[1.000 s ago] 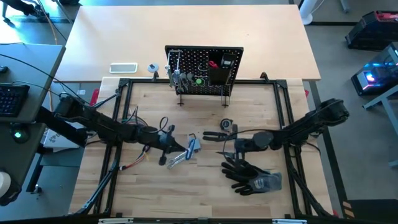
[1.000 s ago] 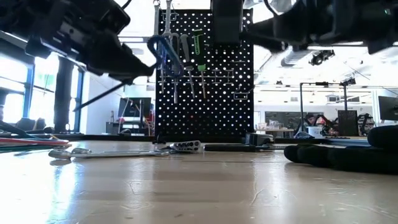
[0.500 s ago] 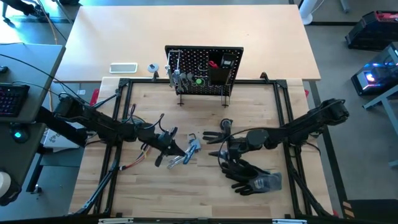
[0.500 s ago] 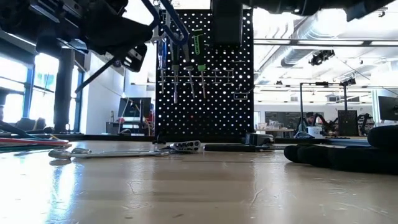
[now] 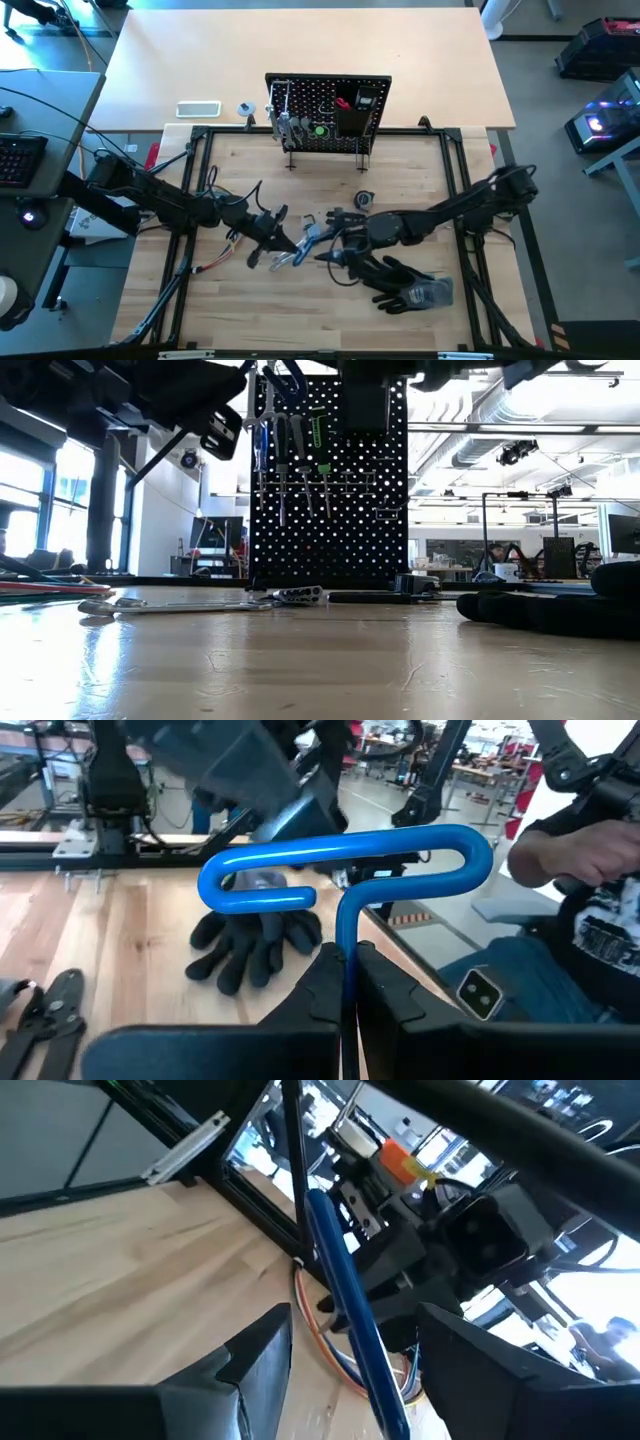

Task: Hang tools onto peg board
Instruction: Put the blue pick tool into the black bin on the peg board

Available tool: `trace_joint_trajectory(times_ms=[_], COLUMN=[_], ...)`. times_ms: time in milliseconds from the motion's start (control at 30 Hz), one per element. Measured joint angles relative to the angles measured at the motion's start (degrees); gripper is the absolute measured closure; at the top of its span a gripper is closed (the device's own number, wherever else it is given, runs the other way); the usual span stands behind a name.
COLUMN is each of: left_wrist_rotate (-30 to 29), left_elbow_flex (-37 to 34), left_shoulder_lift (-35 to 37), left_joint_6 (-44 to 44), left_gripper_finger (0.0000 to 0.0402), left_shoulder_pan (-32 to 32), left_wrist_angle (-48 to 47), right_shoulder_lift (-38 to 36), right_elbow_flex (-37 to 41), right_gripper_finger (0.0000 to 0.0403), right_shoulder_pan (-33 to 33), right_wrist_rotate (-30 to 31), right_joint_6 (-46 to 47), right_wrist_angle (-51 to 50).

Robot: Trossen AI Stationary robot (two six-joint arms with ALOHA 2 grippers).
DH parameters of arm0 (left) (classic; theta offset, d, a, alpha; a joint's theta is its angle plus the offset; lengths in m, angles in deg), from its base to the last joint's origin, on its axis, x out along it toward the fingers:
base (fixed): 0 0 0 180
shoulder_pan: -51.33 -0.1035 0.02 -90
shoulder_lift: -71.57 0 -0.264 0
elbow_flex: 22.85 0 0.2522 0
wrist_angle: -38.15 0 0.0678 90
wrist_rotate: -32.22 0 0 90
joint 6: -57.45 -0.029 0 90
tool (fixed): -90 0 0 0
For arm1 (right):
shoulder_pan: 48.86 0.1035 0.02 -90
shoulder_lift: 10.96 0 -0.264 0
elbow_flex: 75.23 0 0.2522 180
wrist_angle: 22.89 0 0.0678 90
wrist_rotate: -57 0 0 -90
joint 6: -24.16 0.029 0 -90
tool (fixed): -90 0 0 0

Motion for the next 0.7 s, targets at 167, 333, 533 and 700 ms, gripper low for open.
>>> trace_joint_trajectory(times_ms=[167, 333, 533, 700], left_wrist_rotate=[1.5, 1.8, 2.4, 2.4], left_elbow_flex=[0.1, 0.1, 0.1, 0.1], left_shoulder_lift=[0.0, 0.0, 0.0, 0.0], left_joint_6=[0.0, 0.0, -0.5, -0.9], left_gripper_finger=[0.0401, 0.0401, 0.0401, 0.0401], left_shoulder_pan=[0.0, 0.0, -0.2, -0.4], left_wrist_angle=[0.0, 0.0, 0.0, -0.1], right_shoulder_lift=[2.3, 2.8, 2.8, 2.8], right_elbow_flex=[-4.2, -6.1, -6.2, -6.2], right_gripper_finger=[0.0197, 0.0216, 0.0273, 0.0322], right_shoulder_pan=[-0.8, -1.7, -2.2, -3.2], right_wrist_rotate=[0.1, -1.6, -4.9, -7.5], right_joint_6=[1.3, 3.4, 4.0, 6.6], right_wrist_angle=[-4.5, -8.0, -8.5, -8.6])
